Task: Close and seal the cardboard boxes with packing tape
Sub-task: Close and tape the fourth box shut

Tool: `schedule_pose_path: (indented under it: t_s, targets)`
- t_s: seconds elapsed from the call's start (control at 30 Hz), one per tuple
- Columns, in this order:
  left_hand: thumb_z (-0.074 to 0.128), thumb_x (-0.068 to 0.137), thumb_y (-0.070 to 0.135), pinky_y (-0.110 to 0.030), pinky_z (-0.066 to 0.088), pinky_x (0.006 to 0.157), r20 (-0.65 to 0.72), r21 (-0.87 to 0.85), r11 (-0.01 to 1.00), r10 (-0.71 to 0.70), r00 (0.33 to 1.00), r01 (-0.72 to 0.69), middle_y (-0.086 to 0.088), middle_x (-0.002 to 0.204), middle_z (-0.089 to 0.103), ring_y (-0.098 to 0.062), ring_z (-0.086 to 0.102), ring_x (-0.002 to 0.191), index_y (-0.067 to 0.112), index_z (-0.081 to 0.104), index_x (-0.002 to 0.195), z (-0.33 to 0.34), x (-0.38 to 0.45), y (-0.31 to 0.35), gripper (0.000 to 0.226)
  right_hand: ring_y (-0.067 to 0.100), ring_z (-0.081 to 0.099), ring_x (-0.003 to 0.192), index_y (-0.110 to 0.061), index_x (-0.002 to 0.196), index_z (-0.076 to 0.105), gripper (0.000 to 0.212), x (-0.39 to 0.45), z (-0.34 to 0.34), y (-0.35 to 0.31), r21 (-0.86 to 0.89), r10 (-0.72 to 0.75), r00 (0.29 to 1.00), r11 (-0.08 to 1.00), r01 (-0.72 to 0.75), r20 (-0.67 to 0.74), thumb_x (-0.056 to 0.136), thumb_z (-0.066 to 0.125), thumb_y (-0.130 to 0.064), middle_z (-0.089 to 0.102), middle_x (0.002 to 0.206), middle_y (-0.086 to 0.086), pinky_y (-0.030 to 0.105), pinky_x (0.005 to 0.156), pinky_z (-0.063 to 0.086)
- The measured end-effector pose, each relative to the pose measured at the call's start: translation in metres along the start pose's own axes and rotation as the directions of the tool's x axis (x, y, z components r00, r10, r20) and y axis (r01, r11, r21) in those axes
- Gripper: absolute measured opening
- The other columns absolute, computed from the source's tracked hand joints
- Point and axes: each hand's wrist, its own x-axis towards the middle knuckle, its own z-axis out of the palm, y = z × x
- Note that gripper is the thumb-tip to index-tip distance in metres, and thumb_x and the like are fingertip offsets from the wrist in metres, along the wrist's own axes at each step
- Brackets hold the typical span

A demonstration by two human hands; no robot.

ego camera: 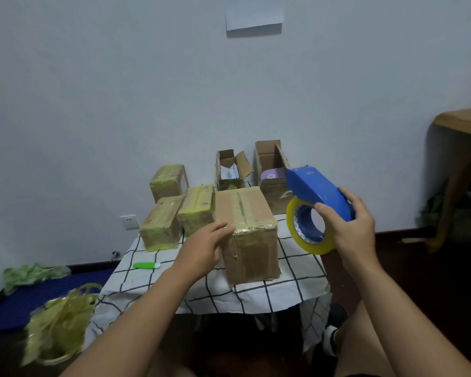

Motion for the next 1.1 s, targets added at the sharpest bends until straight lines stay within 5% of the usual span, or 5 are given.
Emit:
schedule_pose_path:
  t_s: [0.2,0.57,0.7,0.8,1.1]
  targets:
    - [0.058,0.090,-0.002,-0.034,0.046,0.100,-0.163,-0.044,0.998,-0.059,0.985,0.052,-0.002,0.135,0.060,-0.024,0.057,0.124,0.019,0.066,0.128,0.009,0.001,-0.014,0.044,0.019,0.063,0.101,-0.029,0.126,0.059,0.050,0.002,0.010,-0.021,0.025,0.011,0.955,1.000,-0.019,0.296,0.081,0.080,-0.025,0.062,0.118,0.001,0.025,0.076,0.055]
    - [0.043,0.104,0.026,-0.029,0.047,0.086,-0.037,-0.313,0.928,-0.225,0.974,0.203,0.001,0.113,0.068,-0.014,0.060,0.104,0.017,0.066,0.118,-0.028,0.013,0.004,0.029,0.018,0.066,0.090,-0.032,0.123,0.065,0.064,0.002,0.023,-0.038,0.065,0.033,0.865,0.995,-0.076,0.501,0.062,0.074,-0.048,0.066,0.116,0.001,0.026,0.070,0.054]
    - [0.038,0.102,0.048,-0.030,0.053,0.078,0.170,-0.772,0.504,-0.423,0.890,0.387,-0.005,0.095,0.073,-0.014,0.065,0.082,0.010,0.070,0.100,-0.063,0.009,0.036,0.050,0.021,0.067,0.093,-0.033,0.122,0.065,0.062,0.000,0.029,-0.042,0.071,0.017,0.837,0.995,-0.067,0.547,0.062,0.072,-0.048,0.065,0.116,0.004,0.028,0.071,0.056]
    - [0.044,0.095,0.062,-0.026,0.048,0.067,0.450,-0.799,0.249,-0.359,0.818,0.548,-0.008,0.087,0.073,-0.016,0.062,0.073,0.004,0.073,0.097,-0.081,0.006,0.043,0.065,0.023,0.068,0.096,-0.032,0.124,0.064,0.064,-0.003,0.037,-0.045,0.077,0.005,0.818,0.995,-0.060,0.576,0.062,0.073,-0.047,0.065,0.118,0.005,0.029,0.072,0.057]
    - [0.068,0.088,0.007,-0.022,0.055,0.059,0.487,-0.873,-0.215,-0.368,0.792,0.437,-0.010,0.076,0.064,-0.015,0.061,0.065,0.004,0.063,0.088,-0.094,0.002,0.030,0.005,0.029,0.067,0.103,-0.029,0.127,0.063,0.070,-0.006,0.047,-0.047,0.070,-0.012,0.783,0.997,-0.041,0.622,0.061,0.074,-0.047,0.063,0.121,0.006,0.034,0.076,0.059]
